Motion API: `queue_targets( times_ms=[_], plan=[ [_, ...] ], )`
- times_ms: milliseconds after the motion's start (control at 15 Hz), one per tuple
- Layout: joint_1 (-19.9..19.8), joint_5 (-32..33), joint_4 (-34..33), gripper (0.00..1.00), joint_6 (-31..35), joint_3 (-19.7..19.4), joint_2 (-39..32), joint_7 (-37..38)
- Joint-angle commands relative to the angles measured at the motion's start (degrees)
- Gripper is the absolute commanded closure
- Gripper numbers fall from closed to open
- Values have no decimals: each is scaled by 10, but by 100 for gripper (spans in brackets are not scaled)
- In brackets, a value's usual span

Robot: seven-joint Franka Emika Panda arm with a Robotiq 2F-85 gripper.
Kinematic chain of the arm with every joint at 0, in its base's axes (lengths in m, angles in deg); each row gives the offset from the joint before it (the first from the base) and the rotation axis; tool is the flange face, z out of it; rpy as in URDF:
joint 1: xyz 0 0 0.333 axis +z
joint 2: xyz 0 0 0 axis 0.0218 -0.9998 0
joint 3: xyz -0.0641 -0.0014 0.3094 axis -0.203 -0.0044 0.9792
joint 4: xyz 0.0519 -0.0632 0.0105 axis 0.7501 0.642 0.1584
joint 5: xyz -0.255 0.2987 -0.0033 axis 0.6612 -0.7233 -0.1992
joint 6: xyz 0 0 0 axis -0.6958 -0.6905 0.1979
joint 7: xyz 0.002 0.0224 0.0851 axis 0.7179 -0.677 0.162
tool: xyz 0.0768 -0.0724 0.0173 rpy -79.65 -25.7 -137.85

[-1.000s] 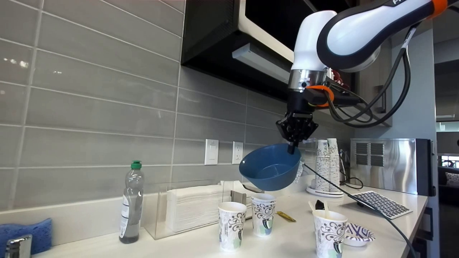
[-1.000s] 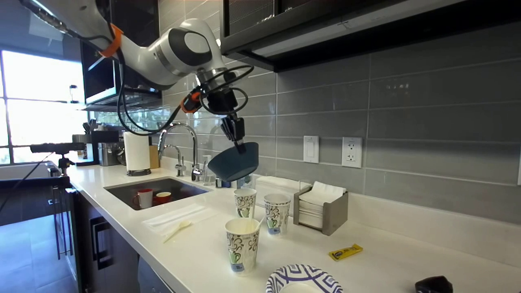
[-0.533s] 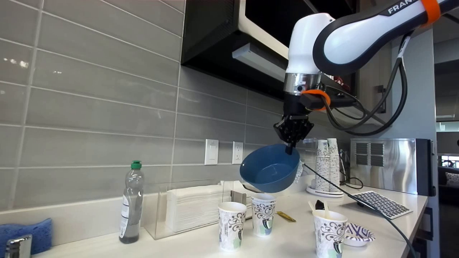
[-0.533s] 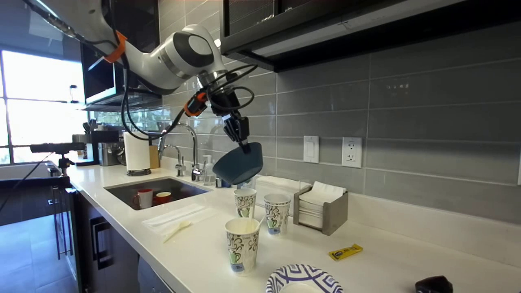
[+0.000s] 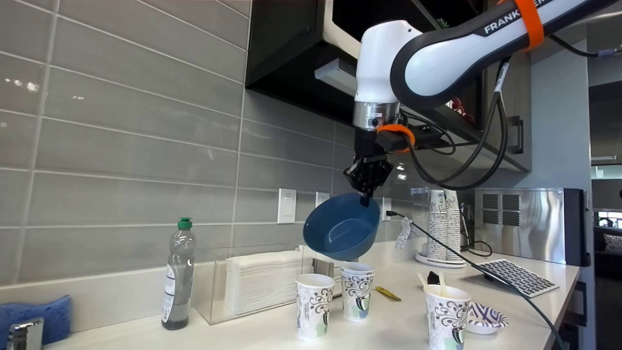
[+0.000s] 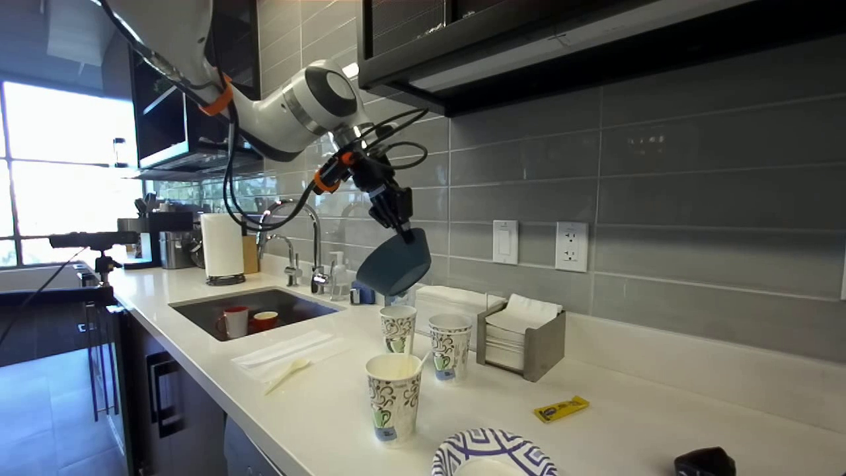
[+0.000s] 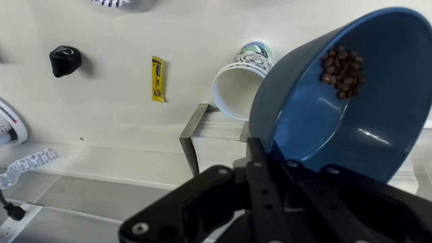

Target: Pour the beans in the blue bowl into the coffee cup

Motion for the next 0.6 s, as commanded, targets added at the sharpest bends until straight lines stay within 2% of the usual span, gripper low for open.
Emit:
queue_targets(
  times_ms=[0,200,267,533],
  plan=[
    [29,37,-68,99,-34,-11,-54,-18],
    [44,64,-91,99,-42,-20,-75,-25],
    [47,39,-55,95,-23,-26,-53,-14],
    [53,48,-72,95,-28,-31,-68,-18]
  ],
)
